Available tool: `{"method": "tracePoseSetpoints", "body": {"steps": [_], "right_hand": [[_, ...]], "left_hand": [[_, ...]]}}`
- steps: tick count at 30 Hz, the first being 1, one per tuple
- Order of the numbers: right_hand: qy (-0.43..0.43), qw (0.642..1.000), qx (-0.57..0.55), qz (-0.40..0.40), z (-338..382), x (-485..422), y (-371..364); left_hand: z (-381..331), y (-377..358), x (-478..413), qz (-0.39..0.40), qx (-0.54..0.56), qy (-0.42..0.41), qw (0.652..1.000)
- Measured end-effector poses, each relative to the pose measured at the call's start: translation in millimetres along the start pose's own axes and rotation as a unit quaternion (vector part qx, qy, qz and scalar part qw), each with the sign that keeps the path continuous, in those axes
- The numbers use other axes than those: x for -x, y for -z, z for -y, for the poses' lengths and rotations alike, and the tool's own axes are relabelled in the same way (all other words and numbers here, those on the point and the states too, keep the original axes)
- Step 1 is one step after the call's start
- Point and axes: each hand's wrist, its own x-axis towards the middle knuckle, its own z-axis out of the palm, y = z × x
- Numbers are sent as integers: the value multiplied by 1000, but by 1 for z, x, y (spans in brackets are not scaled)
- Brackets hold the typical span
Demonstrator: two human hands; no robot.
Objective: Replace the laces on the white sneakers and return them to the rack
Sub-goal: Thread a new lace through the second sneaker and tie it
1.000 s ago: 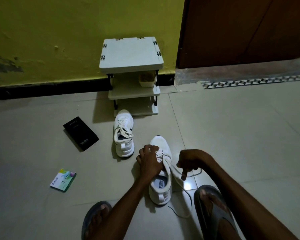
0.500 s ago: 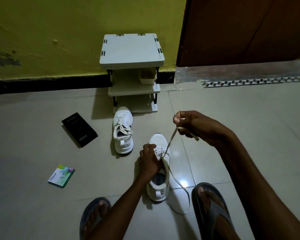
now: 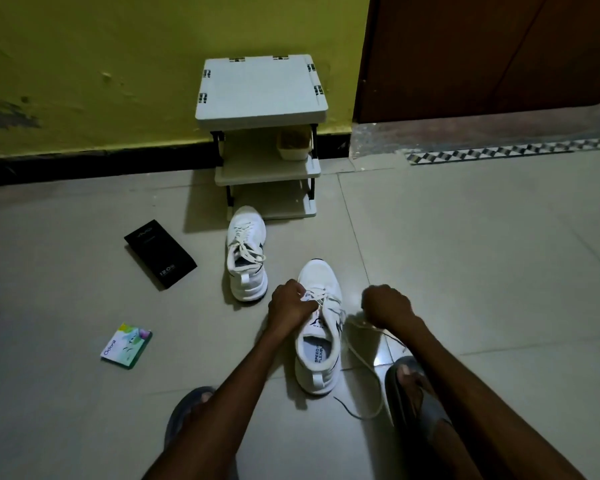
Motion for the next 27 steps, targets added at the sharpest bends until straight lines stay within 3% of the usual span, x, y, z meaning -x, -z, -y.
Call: {"method": "tracePoseSetpoints", "body": {"steps": [3,9,13,15,18,21,27], "right_hand": [[80,985,-141,-55,22,-15,-4],[81,995,-57,-3,44,-31,-12],[55,963,-251,86,41,-21,18],[24,932,-356,60,39,-10,41],[36,908,-417,17,37,9,79],[96,903,-418,14,36,32,117],[137,968,-209,30,18,44,136]], "left_hand": [[0,-1,0,-12,17,12,1000],[-2,0,3,-15,46,38,998],[-2,-1,3,18,52,-4,998],[-8,0,3,36,35,-45,998],[-28,5,6,112,5,-101,989],[-51,10,9,118,9,-165,979],[-81,55,-5,-55,177,-152,971]]}}
